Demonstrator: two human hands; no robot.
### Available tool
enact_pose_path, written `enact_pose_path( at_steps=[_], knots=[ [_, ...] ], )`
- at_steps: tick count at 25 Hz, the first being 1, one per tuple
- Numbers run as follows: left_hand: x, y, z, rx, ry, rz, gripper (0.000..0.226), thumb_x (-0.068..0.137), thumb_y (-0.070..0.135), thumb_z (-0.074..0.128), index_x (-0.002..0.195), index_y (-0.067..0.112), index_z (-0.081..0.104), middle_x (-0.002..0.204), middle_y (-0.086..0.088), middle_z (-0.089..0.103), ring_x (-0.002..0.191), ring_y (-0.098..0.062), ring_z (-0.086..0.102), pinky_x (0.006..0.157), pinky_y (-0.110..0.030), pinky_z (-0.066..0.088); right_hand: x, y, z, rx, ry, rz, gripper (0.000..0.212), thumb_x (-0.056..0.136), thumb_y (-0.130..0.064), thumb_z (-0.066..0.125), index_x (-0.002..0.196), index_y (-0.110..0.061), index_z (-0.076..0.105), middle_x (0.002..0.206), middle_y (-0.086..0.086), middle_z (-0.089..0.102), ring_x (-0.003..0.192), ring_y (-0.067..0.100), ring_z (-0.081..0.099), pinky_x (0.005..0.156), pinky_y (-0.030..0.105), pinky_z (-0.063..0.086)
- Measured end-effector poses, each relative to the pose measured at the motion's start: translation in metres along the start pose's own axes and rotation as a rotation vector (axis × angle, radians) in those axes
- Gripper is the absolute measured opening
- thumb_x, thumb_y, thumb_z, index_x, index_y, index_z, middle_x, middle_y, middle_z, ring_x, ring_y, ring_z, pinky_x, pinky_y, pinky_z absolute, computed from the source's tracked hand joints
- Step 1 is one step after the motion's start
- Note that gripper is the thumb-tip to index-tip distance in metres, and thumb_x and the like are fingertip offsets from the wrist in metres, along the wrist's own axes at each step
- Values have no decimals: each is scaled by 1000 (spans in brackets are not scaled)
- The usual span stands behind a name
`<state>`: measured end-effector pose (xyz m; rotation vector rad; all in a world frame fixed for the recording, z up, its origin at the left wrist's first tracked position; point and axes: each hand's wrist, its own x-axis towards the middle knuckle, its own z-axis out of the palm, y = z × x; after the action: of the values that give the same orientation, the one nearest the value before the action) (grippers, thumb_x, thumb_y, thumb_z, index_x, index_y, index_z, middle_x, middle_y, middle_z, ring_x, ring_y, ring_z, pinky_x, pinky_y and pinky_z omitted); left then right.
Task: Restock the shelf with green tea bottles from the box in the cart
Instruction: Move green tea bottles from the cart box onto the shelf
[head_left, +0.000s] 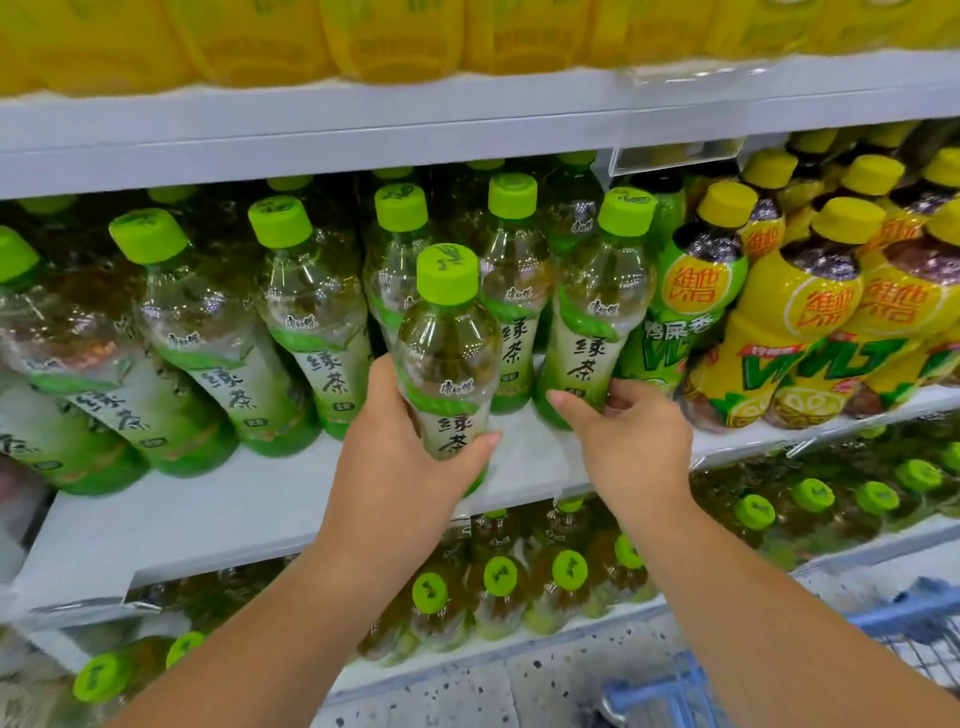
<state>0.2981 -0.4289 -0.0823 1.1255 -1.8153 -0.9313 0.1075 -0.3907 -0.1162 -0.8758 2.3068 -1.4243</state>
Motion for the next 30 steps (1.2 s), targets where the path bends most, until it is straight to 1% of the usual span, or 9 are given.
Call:
enact_pose_path(
  at_steps=[4, 7, 12, 15, 18, 23, 26, 28, 30],
  knots=[
    [-2, -6, -1, 12, -16, -39, 69, 68, 40, 91, 117, 56, 44, 113, 35, 61, 103, 19, 56, 73, 5, 39, -3, 8, 10, 14, 62, 69, 32, 79, -42, 82, 85, -17, 62, 71, -13, 52, 75, 13, 57, 61, 23, 37],
    [-3, -12, -1, 56, -50, -63, 76, 64, 45, 92, 120, 54, 42, 119, 30, 58, 109, 13, 54, 73, -4, 42, -2, 13, 12, 14, 64, 26, 25, 81, -34, 81, 78, -23, 59, 70, -19, 50, 68, 9, 51, 57, 17, 33],
    [-12, -29, -4, 190, -108, -123, 59, 72, 41, 88, 113, 44, 46, 112, 26, 48, 103, 21, 46, 71, -7, 37, 15, 11, 15, -9, -42, 113, 33, 85, -38, 77, 73, -9, 66, 67, 9, 60, 61, 20, 54, 53, 27, 40],
    [-15, -34, -6, 191, -91, -108, 48, 74, 42, 86, 110, 38, 54, 105, 28, 44, 103, 16, 47, 75, -6, 38, 19, 10, 16, -19, -65, 157, 39, 83, -43, 77, 67, -9, 65, 61, 5, 61, 57, 21, 55, 54, 29, 43],
    [-16, -35, -6, 202, -100, -97, 47, 74, 44, 85, 112, 39, 57, 105, 29, 44, 102, 11, 50, 80, -8, 38, 25, 6, 18, -19, -64, 168, 39, 82, -44, 79, 82, -5, 75, 73, 9, 72, 69, 26, 67, 67, 40, 58],
    [-16, -33, -9, 194, -106, -90, 48, 75, 44, 84, 115, 37, 57, 107, 25, 46, 104, 12, 49, 78, -5, 38, 25, 5, 15, -19, -128, 191, 47, 83, -45, 76, 108, -6, 73, 87, 12, 74, 81, 34, 70, 78, 50, 60],
    [-14, -33, -9, 196, -113, -86, 50, 75, 42, 85, 115, 36, 57, 107, 25, 46, 105, 17, 46, 75, 1, 38, 17, -2, 4, -64, -175, 193, 49, 87, -41, 73, 122, -9, 67, 94, 11, 74, 81, 29, 73, 83, 43, 59],
    [-13, -33, -9, 177, -110, -81, 51, 74, 40, 87, 116, 32, 59, 107, 25, 48, 105, 19, 45, 78, 5, 36, -1, -9, -6, -77, -199, 27, 26, 89, -35, 70, 113, -25, 70, 93, -3, 73, 85, 18, 72, 75, 25, 57],
    [-12, -33, -10, 158, -102, -70, 53, 74, 39, 88, 119, 29, 61, 109, 23, 51, 105, 19, 45, 80, 5, 33, -27, -22, -12, 64, -382, -67, 26, 86, -36, 69, 110, -43, 64, 99, -20, 69, 92, -2, 67, 67, 8, 49]
  ],
)
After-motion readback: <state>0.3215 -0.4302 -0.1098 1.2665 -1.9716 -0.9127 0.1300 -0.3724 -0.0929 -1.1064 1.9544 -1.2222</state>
